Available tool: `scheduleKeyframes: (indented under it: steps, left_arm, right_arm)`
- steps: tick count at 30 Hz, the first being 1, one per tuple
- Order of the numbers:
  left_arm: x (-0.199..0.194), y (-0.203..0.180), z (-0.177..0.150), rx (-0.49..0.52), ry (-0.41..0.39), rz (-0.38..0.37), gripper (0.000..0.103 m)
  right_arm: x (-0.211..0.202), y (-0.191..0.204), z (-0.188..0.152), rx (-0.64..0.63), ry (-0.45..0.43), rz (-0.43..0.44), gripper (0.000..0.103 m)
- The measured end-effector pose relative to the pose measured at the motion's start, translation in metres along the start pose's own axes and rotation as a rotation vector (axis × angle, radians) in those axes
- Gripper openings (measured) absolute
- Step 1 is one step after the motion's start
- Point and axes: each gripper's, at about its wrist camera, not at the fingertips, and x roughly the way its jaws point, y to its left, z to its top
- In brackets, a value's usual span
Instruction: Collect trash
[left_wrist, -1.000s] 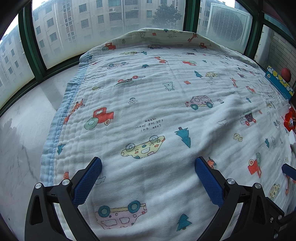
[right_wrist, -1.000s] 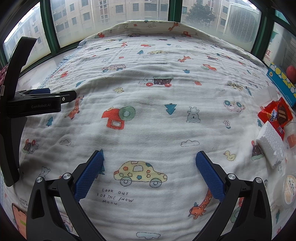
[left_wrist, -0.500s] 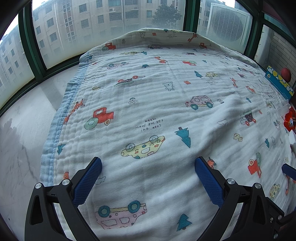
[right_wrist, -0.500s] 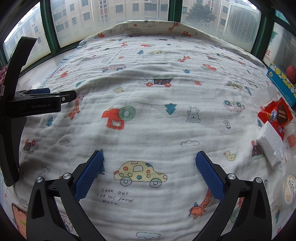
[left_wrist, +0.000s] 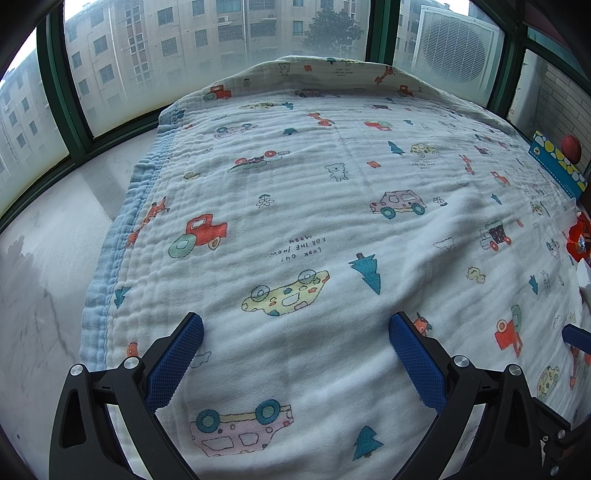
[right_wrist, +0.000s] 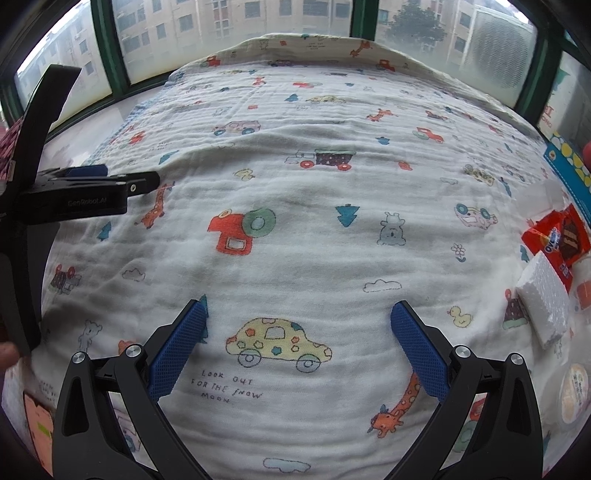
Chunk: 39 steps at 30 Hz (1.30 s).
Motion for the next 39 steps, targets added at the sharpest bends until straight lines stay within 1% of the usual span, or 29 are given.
scheduleKeyframes:
  steps: [7,11,13,14,17,19,21,23,25,28,31,34,37,39]
  left_arm:
    - [0.000,0.000,0.000,0.000,0.000,0.000,0.097]
    - [0.000,0.000,0.000,0.000,0.000,0.000,0.097]
    - [0.000,0.000,0.000,-0.001,0.000,-0.001,0.097]
    - [0.000,0.000,0.000,-0.004,0.001,-0.001,0.097]
    - [0.001,0.000,0.002,0.000,0.025,0.001,0.097]
    - [0.001,0.000,0.002,-0.021,0.020,0.015,0.097]
    - [-0.001,-0.002,0.002,-0.048,0.035,0.041,0.096]
    - [-0.005,-0.005,0.003,-0.070,0.040,0.048,0.096]
    - [-0.018,-0.010,0.003,-0.085,0.022,0.042,0.096]
    - [-0.045,-0.027,0.006,-0.075,-0.010,0.054,0.096]
    - [-0.072,-0.046,0.007,-0.054,-0.041,0.046,0.096]
    - [-0.102,-0.074,0.005,-0.027,-0.080,0.027,0.096]
    - [-0.130,-0.106,-0.003,0.005,-0.133,0.025,0.096]
    - [-0.145,-0.126,-0.009,0.023,-0.155,0.007,0.096]
  right_arm:
    - [-0.002,-0.001,-0.005,-0.014,-0.035,0.010,0.100]
    - [-0.003,-0.003,-0.004,-0.026,-0.006,0.023,0.099]
    - [-0.007,-0.006,-0.006,-0.017,0.008,0.046,0.098]
    - [-0.010,-0.007,-0.007,-0.017,0.010,0.065,0.098]
    - [-0.025,-0.011,-0.013,-0.034,0.001,0.081,0.098]
    - [-0.038,-0.017,-0.016,-0.028,-0.010,0.110,0.098]
    - [-0.050,-0.024,-0.019,-0.019,-0.014,0.131,0.098]
    - [-0.065,-0.033,-0.022,-0.010,-0.031,0.144,0.098]
    - [-0.080,-0.041,-0.025,-0.010,-0.053,0.147,0.098]
    - [-0.101,-0.055,-0.031,-0.008,-0.086,0.132,0.098]
    - [-0.121,-0.072,-0.040,0.007,-0.116,0.105,0.098]
    - [-0.141,-0.094,-0.052,0.045,-0.141,0.069,0.098]
    - [-0.158,-0.117,-0.066,0.086,-0.147,0.028,0.098]
    - [-0.165,-0.130,-0.074,0.113,-0.150,0.002,0.098]
